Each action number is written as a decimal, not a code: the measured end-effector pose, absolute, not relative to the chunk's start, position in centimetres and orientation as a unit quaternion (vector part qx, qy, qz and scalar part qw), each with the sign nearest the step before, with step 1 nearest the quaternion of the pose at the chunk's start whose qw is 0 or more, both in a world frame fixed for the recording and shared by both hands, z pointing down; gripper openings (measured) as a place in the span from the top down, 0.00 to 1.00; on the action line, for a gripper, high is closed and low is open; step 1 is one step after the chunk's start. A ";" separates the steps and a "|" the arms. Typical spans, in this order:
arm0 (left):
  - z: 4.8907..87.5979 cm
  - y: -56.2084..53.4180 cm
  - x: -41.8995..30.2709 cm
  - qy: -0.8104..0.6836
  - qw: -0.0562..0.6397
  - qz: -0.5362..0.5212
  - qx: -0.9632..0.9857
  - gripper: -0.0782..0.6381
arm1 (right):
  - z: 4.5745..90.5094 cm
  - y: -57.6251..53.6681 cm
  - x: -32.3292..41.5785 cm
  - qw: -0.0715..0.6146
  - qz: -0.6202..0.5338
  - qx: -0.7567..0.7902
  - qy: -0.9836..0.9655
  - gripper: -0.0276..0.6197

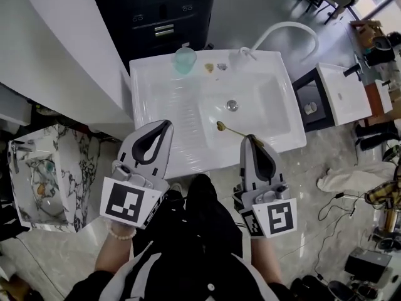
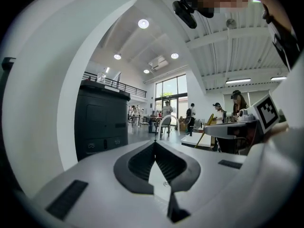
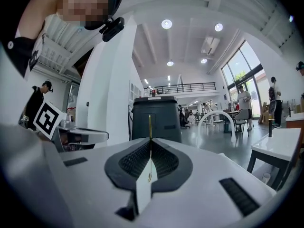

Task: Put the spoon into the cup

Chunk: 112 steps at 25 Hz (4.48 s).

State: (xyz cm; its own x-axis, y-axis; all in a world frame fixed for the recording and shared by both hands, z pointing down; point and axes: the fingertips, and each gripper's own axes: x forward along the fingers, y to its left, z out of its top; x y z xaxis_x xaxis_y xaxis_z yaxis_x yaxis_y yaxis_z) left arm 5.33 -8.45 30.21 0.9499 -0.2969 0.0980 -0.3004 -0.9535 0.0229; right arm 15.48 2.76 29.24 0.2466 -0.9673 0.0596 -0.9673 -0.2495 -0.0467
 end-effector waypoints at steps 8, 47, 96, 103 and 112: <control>29.6 -10.0 6.6 -0.205 0.025 0.038 0.978 0.89 | 28.4 -0.3 18.1 -0.009 -0.030 -0.756 0.654 0.95; 30.8 -12.7 3.1 -0.423 0.068 0.064 0.901 0.89 | 31.4 -20.5 25.4 -0.033 -0.019 -0.650 0.759 0.95; 32.7 -13.2 3.0 -0.458 0.089 0.084 0.880 0.89 | 46.3 -28.8 26.8 -0.116 -0.144 -0.614 0.768 0.94; 32.7 -13.5 2.9 -0.457 0.086 0.083 0.881 0.89 | 46.5 -29.0 27.9 -0.135 -0.132 -0.635 0.749 0.94; 32.7 -13.4 2.5 -0.459 0.087 0.085 0.880 0.89 | 47.4 -29.0 28.9 -0.126 -0.164 -0.647 0.733 0.84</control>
